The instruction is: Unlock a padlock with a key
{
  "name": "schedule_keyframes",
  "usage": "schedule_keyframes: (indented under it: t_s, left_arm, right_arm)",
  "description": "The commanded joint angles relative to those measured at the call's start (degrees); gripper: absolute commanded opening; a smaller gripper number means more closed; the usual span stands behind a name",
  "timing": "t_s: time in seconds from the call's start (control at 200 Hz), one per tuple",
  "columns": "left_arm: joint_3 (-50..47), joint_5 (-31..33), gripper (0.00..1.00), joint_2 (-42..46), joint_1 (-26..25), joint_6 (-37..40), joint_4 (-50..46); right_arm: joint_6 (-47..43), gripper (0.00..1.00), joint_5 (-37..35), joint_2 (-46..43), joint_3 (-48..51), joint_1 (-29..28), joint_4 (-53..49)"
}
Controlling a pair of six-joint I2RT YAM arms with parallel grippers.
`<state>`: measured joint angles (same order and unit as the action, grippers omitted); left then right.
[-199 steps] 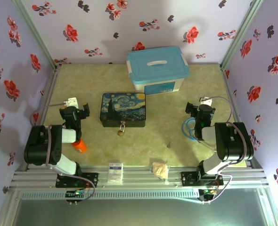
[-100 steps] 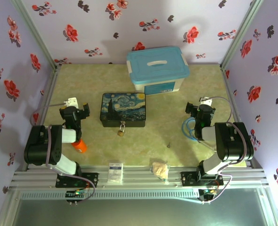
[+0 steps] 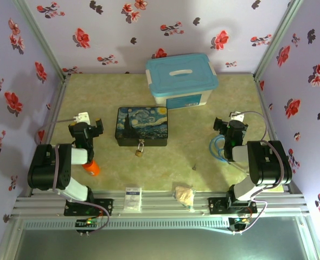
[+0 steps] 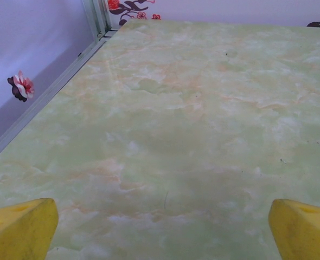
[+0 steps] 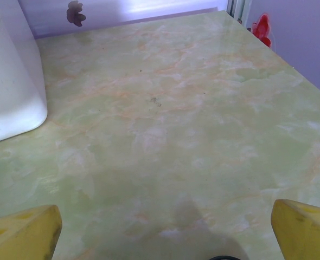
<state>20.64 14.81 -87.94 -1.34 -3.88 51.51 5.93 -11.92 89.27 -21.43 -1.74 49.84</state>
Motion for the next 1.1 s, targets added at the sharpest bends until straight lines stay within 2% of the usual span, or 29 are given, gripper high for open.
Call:
schedule_keyframes:
  t_s: [0.0,0.09,0.21,0.3,0.39,0.46,0.505,0.685,0.745,0.875,1.025,1.095]
  left_arm:
    - [1.84,2.24,1.00,5.16,0.07,0.25,-5.20]
    - [5.21,3.62,1.00,11.24,-0.02,-0.17,-15.62]
    - [6.68,4.59,1.00,18.09,-0.06,-0.21,-19.80]
    - [9.43,4.72,1.00,22.23,-0.20,-1.14,-26.66]
    - [11.80,4.05,1.00,26.61,-0.33,-7.34,-33.48]
    - [13.62,-0.41,1.00,30.43,-0.37,-12.92,-38.97]
    - [13.81,-6.30,1.00,32.75,-0.37,-15.38,-40.43]
    - [13.06,-23.82,1.00,37.06,-1.47,-28.92,-44.32]
    - [13.81,-25.11,1.00,36.92,-5.15,-29.75,-46.79]
    - [15.93,-22.44,1.00,36.00,-18.07,-27.40,-51.80]
    - [18.21,-17.79,1.00,32.97,-32.18,-27.77,-54.44]
    - [20.22,-14.72,1.00,31.94,-37.09,-26.81,-57.37]
  right_arm:
    - [-1.09,0.99,0.61,-0.96,-0.77,0.33,0.33]
    - [-1.16,0.99,0.45,-4.32,-0.93,0.33,-2.76]
    - [-1.20,0.99,0.10,-9.58,-2.56,0.23,-10.20]
    - [0.50,0.99,-1.21,-14.14,-4.00,0.20,-16.31]
    - [4.75,0.99,-1.42,-18.98,-4.70,0.24,-20.34]
    - [9.41,0.99,0.33,-22.20,-6.26,0.24,-25.43]
    - [12.07,0.99,2.51,-24.25,-7.96,0.33,-30.50]
    - [17.81,0.99,22.51,-27.03,-14.75,-0.24,-48.05]
    - [19.07,0.99,23.65,-27.56,-16.61,-2.39,-54.57]
    - [19.07,0.97,17.41,-29.96,-17.66,-11.67,-66.12]
    - [23.12,0.85,11.54,-30.78,-17.71,-22.21,-77.03]
    - [25.04,0.80,8.58,-31.34,-16.70,-27.04,-80.81]
